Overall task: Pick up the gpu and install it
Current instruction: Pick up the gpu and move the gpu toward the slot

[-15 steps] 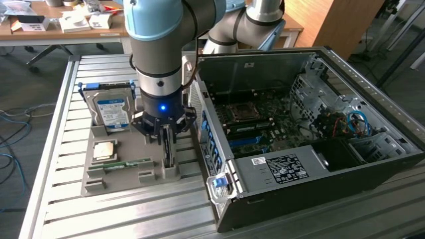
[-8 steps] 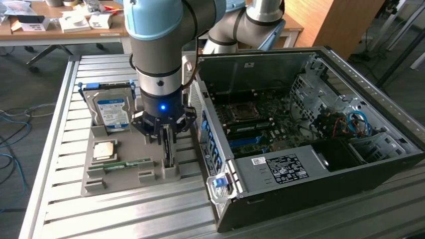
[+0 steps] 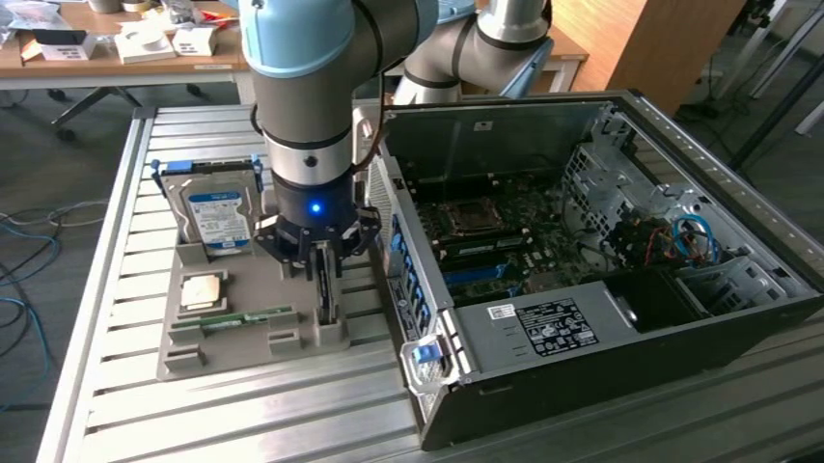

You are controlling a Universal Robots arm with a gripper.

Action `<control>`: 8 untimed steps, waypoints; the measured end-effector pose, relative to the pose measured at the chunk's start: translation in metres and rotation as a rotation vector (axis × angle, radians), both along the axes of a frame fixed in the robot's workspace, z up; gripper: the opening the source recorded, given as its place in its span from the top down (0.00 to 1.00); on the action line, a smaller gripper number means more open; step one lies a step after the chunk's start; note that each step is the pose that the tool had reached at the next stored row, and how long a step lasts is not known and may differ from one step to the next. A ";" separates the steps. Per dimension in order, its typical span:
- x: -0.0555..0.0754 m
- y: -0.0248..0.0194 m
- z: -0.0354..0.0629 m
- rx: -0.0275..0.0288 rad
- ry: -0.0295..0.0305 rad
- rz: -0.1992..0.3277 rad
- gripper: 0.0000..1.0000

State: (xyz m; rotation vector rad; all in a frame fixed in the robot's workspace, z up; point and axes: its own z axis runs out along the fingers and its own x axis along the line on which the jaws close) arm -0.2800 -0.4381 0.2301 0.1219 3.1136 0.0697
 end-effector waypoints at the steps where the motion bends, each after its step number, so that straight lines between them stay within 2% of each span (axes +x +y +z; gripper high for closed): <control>1: 0.000 0.0000 0.0000 0.0000 0.0000 0.000 0.58; 5: 0.000 0.0000 0.0000 0.0000 0.0000 0.000 0.60; 7: 0.000 0.0000 0.0001 -0.0002 0.0002 0.000 0.73; 8: 0.000 0.0000 0.0001 -0.0001 0.0001 0.000 0.74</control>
